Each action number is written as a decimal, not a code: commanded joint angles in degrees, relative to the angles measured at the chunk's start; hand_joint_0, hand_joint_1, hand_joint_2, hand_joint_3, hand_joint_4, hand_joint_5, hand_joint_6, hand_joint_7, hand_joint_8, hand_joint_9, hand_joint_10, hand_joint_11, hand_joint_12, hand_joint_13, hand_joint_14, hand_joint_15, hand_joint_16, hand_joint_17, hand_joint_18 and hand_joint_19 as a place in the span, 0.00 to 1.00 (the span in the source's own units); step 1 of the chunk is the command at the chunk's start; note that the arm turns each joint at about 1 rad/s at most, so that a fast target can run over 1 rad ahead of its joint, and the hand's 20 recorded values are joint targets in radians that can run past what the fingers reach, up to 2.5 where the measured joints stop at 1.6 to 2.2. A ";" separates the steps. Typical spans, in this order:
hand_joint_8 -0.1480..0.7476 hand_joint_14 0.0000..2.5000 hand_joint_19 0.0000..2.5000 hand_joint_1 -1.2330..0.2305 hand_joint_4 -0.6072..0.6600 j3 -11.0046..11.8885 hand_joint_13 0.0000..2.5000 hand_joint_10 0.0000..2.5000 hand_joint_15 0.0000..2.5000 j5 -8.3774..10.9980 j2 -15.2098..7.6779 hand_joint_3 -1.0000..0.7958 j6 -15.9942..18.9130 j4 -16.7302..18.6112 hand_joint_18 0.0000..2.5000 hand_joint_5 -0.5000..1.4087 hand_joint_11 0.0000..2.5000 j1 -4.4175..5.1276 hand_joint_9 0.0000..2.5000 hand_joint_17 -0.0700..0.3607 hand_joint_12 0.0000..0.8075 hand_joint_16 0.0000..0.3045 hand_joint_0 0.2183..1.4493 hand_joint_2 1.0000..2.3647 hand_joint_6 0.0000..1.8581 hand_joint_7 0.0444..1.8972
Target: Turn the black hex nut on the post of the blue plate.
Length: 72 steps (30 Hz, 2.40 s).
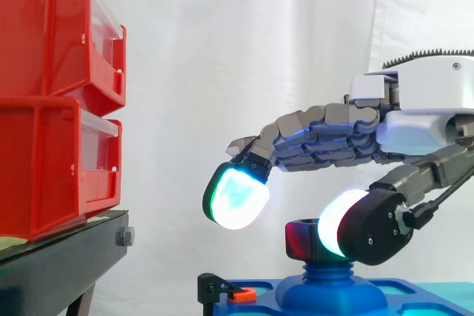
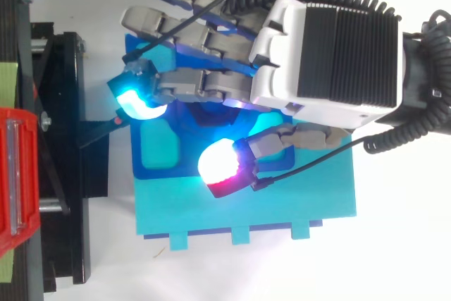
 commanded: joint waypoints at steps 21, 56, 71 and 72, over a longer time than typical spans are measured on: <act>0.32 0.00 0.00 0.34 0.52 0.00 0.00 0.00 0.00 -1.15 0.04 0.28 -0.35 -0.63 0.00 0.10 0.00 -0.53 0.00 0.39 0.38 0.14 0.23 0.00 0.27 0.36; 0.34 0.00 0.00 0.37 0.60 0.00 0.00 0.00 0.00 -2.99 0.04 0.28 -1.23 -1.86 0.00 0.12 0.00 -1.85 0.00 0.39 0.38 0.14 0.24 0.00 0.27 0.42; 0.35 0.00 0.01 0.38 0.61 0.00 0.00 0.00 0.00 -4.23 0.04 0.28 -1.23 -2.83 0.00 0.12 0.00 -2.38 0.00 0.39 0.39 0.14 0.23 0.00 0.27 0.43; 0.35 0.00 0.01 0.38 0.61 0.00 0.00 0.00 0.00 -4.23 0.04 0.28 -1.23 -2.83 0.00 0.12 0.00 -2.47 0.00 0.39 0.39 0.14 0.24 0.00 0.27 0.42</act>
